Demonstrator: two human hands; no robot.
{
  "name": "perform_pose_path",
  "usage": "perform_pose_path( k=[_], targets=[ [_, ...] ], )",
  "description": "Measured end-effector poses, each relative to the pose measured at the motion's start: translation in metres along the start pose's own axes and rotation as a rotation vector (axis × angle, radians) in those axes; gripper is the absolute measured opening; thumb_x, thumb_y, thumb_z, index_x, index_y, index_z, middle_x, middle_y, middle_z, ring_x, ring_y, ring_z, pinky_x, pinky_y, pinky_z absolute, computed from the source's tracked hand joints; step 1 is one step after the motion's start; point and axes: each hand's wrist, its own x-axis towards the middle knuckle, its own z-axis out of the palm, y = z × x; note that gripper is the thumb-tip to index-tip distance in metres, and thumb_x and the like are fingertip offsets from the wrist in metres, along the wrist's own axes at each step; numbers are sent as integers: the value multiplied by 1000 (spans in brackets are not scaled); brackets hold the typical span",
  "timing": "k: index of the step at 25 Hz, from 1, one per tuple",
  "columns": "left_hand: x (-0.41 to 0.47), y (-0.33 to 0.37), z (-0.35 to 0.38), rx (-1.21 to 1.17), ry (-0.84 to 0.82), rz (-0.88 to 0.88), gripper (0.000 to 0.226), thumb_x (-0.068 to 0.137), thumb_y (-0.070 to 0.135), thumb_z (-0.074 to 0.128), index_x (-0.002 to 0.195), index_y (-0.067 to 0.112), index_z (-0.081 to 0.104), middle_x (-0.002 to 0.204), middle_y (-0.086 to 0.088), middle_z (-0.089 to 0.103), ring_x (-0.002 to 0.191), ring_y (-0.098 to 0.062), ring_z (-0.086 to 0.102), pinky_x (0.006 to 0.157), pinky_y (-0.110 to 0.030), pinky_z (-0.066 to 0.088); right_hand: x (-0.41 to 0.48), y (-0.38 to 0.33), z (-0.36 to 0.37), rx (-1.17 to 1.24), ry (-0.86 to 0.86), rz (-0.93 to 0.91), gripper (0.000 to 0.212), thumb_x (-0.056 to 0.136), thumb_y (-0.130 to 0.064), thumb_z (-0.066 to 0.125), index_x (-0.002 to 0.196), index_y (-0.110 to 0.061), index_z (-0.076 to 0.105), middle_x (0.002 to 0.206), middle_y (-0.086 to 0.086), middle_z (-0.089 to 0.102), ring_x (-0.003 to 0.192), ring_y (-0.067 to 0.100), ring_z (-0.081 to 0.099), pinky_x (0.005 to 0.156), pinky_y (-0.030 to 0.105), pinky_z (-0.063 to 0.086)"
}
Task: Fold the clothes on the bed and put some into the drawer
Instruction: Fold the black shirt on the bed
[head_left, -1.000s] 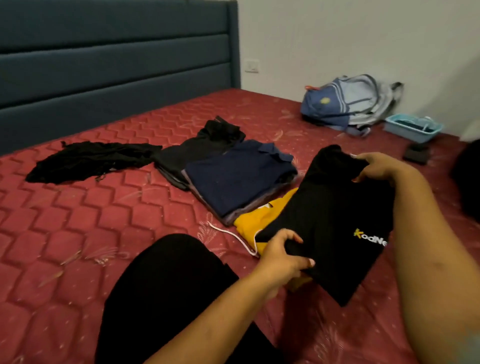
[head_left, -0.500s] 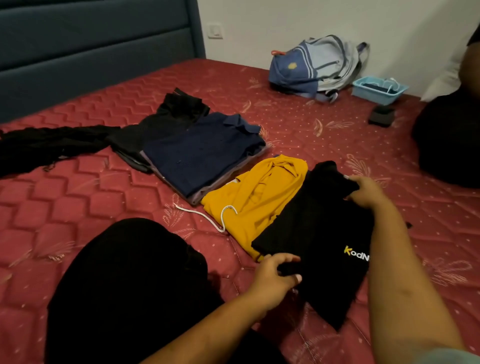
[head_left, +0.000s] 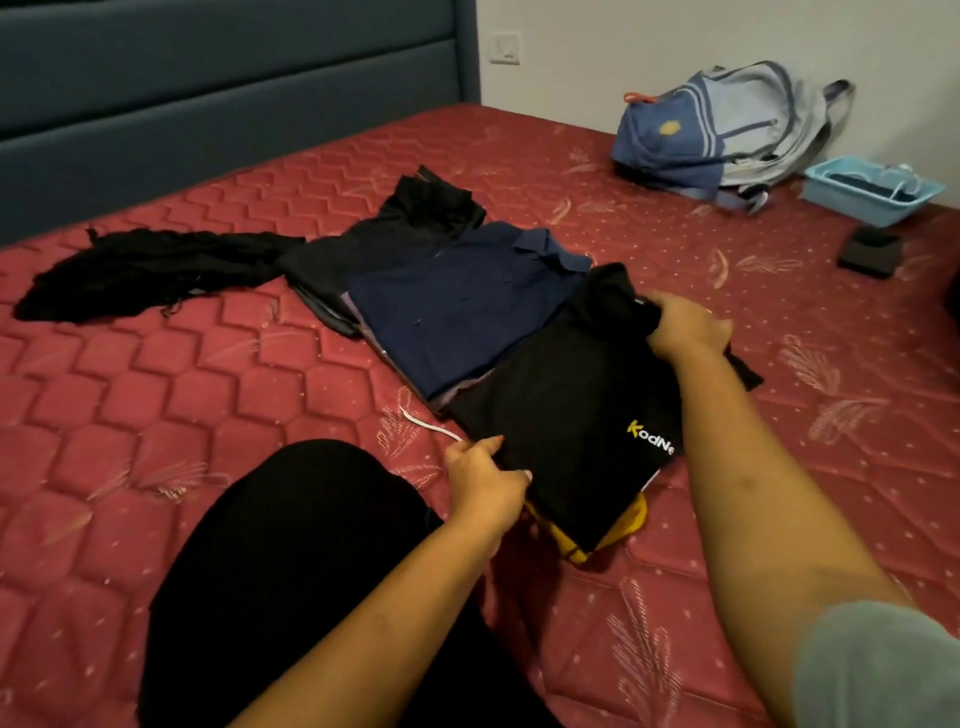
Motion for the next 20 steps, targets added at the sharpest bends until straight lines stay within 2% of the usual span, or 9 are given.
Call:
perform_pose_path(
  k=[1, 2, 3, 5, 8, 12, 15, 20],
  targets=[
    [2, -3, -1, 67, -33, -90, 55, 83, 22, 71, 135, 17, 53, 146, -12, 31, 130, -28, 39, 101, -19, 34, -4, -7, 18, -128, 42, 26, 57, 87, -12, 55, 138, -34, 44, 144, 5, 46, 134, 28, 39, 111, 52, 21],
    [0, -4, -1, 155, -43, -95, 62, 84, 27, 68, 141, 19, 44, 155, -13, 12, 139, -31, 26, 109, -26, 27, -12, -13, 33, -191, 97, 10, 62, 89, -13, 54, 145, -32, 34, 152, 3, 34, 142, 27, 27, 114, 55, 11],
    [-2, -1, 1, 262, -39, -19, 68, 87, 31, 64, 147, 21, 34, 159, -9, -3, 144, -30, 13, 115, -32, 19, -19, -20, 46, -206, 146, -47, 63, 92, -17, 52, 149, -30, 28, 157, 2, 25, 145, 25, 18, 115, 56, 4],
    [0, 9, 10, 408, -27, 205, 74, 91, 35, 57, 152, 20, 18, 160, -2, -15, 147, -26, -6, 119, -39, 8, -29, -31, 68, -211, 136, -183, 56, 98, -33, 44, 150, -32, 25, 160, 0, 18, 147, 24, 11, 115, 56, -3],
    [24, 17, 26, 548, -113, 324, 83, 93, 48, 52, 154, 16, 5, 160, -1, -16, 147, -23, -17, 119, -44, -1, -31, -34, 90, -231, -44, -167, 55, 99, -54, 24, 151, -37, 21, 161, -1, 12, 149, 24, 3, 114, 57, -6],
    [63, -7, 42, 715, -277, 331, 103, 82, 69, 52, 153, 27, -10, 160, -2, -17, 146, -24, -21, 117, -46, -8, -16, -34, 98, -273, -156, -88, 61, 95, -64, 14, 151, -40, 17, 162, -3, 5, 149, 25, -6, 113, 59, -9],
    [81, -18, 45, 725, -332, 308, 114, 72, 76, 57, 150, 36, -17, 159, -1, -22, 145, -23, -25, 115, -48, -13, -10, -37, 102, -272, -156, -54, 62, 94, -66, 13, 151, -40, 17, 162, -3, 5, 148, 26, -7, 112, 60, -11],
    [88, -22, 46, 717, -335, 317, 122, 65, 78, 62, 149, 38, -18, 159, 0, -23, 144, -21, -26, 114, -47, -15, -14, -37, 107, -288, -119, -38, 62, 94, -65, 13, 151, -40, 17, 162, -4, 6, 148, 25, -8, 113, 60, -11]
  ],
)
